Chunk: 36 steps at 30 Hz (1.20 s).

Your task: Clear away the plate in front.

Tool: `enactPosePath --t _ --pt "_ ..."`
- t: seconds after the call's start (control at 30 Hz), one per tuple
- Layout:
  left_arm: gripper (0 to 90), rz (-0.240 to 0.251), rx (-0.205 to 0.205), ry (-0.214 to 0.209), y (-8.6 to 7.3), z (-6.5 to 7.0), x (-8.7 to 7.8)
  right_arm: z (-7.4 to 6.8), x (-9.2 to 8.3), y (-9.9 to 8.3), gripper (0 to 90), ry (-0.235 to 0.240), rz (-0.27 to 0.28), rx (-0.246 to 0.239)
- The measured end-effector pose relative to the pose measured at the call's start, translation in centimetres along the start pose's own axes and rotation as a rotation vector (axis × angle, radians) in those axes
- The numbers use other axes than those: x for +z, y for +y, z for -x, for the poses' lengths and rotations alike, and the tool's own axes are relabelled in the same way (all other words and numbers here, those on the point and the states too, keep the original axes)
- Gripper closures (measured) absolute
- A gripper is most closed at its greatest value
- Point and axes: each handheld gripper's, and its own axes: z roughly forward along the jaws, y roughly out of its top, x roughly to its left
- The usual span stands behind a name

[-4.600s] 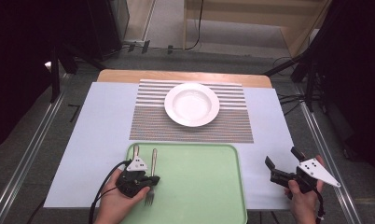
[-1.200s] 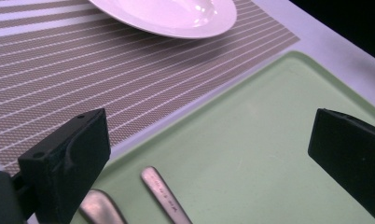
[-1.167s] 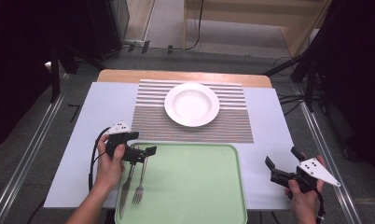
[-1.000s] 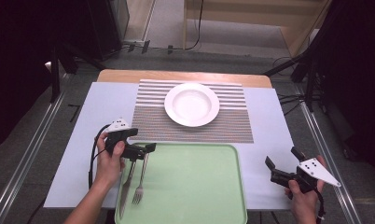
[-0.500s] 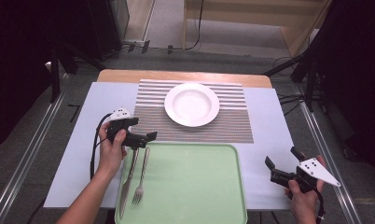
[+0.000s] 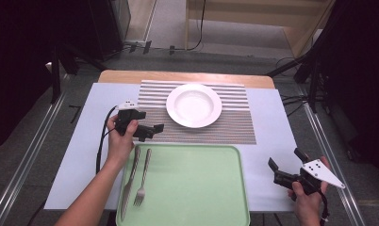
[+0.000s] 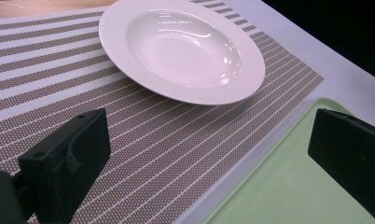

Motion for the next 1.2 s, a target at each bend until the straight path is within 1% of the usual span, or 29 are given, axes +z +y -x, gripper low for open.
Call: enactPosePath --t 0.03,0.07,0.13,0.2,0.23,0.27,0.3,0.33,0.37,0.4,0.47,0.5,0.53,0.57,0.6,0.63,0.7,0.77,0.8,0.83,0.87,0.93,1.0,1.03,1.07,1.2 --pt "0.0 0.005 -0.009 -0.003 0.1 -0.1 0.1 0.0 0.0 0.0 0.0 0.000 0.000 0.001" --pt "0.0 0.008 -0.014 -0.011 0.2 -0.3 0.2 0.1 0.0 0.0 0.0 -0.002 0.007 -0.008" --pt "0.0 0.010 -0.019 -0.001 0.3 -0.5 0.5 0.0 0.0 0.1 0.0 0.001 0.008 -0.003" --pt "0.0 0.005 -0.030 -0.002 0.4 -0.8 0.8 0.0 0.0 0.1 0.0 0.002 0.008 -0.004" --pt "0.0 0.010 -0.036 -0.009 0.4 -1.0 1.0 0.1 0.0 0.0 0.0 0.001 0.007 -0.011" --pt "0.0 0.005 -0.040 -0.016 0.5 -1.2 1.1 0.1 0.1 0.0 0.0 0.002 0.005 -0.011" --pt "0.0 0.007 -0.043 -0.013 0.6 -1.3 1.3 0.1 0.1 0.0 0.0 0.005 0.001 -0.010" --pt "0.0 0.004 -0.045 -0.007 0.6 -1.5 1.5 -0.1 0.1 0.0 0.0 0.006 -0.008 0.007" --pt "0.0 -0.001 -0.049 -0.010 0.7 -1.7 1.7 0.0 0.2 0.0 0.0 0.004 -0.006 -0.011" --pt "0.0 -0.007 -0.060 -0.012 0.8 -2.0 1.9 0.0 0.3 -0.1 0.0 0.005 -0.003 -0.014" --pt "0.0 -0.003 -0.074 -0.014 0.9 -2.4 2.4 -0.3 0.3 -0.1 0.0 0.010 -0.017 -0.004" --pt "0.0 -0.007 -0.077 -0.015 1.0 -2.6 2.6 -0.4 0.5 -0.1 0.0 0.009 -0.015 -0.011" --pt "0.0 -0.005 -0.080 -0.014 1.2 -2.6 2.8 -0.5 0.5 -0.1 0.0 0.014 -0.022 -0.012" --pt "0.0 -0.007 -0.079 -0.015 1.3 -2.6 3.0 -0.5 0.6 -0.1 0.0 0.013 -0.014 -0.027" --pt "0.0 -0.008 -0.079 -0.015 1.5 -2.6 3.3 -0.7 0.6 -0.1 0.0 0.017 -0.021 -0.020" --pt "0.0 -0.011 -0.072 -0.013 1.6 -2.6 3.5 -0.8 0.6 -0.1 0.0 0.018 -0.021 -0.032" --pt "0.0 -0.016 -0.069 -0.015 1.9 -2.6 4.0 -0.8 0.6 -0.1 0.0 0.019 -0.024 -0.033" --pt "0.0 -0.020 -0.077 -0.022 2.1 -2.8 4.4 -0.8 0.6 -0.1 0.0 0.021 -0.024 -0.030" --pt "0.0 -0.027 -0.082 -0.027 2.3 -2.8 4.6 -0.7 0.6 -0.1 0.0 0.018 -0.017 -0.036" --pt "0.0 -0.026 -0.080 -0.030 2.3 -2.9 4.9 -0.7 0.6 -0.1 0.0 0.017 -0.018 -0.033" --pt "0.0 -0.029 -0.084 -0.024 2.4 -2.9 5.1 -0.8 0.6 -0.1 0.0 0.020 -0.021 -0.025" --pt "0.0 -0.034 -0.099 -0.039 2.6 -3.1 5.6 -0.8 0.5 -0.1 0.0 0.021 -0.020 -0.024" --pt "0.0 -0.033 -0.110 -0.037 2.7 -3.2 6.1 -0.8 0.5 -0.1 0.0 0.025 -0.018 -0.023" --pt "0.0 -0.037 -0.110 -0.042 2.7 -3.3 6.2 -0.6 0.6 0.0 0.0 0.022 -0.007 -0.039" --pt "0.0 -0.036 -0.111 -0.043 2.8 -3.3 6.5 -0.7 0.5 0.0 0.0 0.025 -0.012 -0.032" --pt "0.0 -0.048 -0.118 -0.036 3.1 -3.5 7.3 -0.8 0.5 0.0 0.0 0.029 -0.013 -0.034"
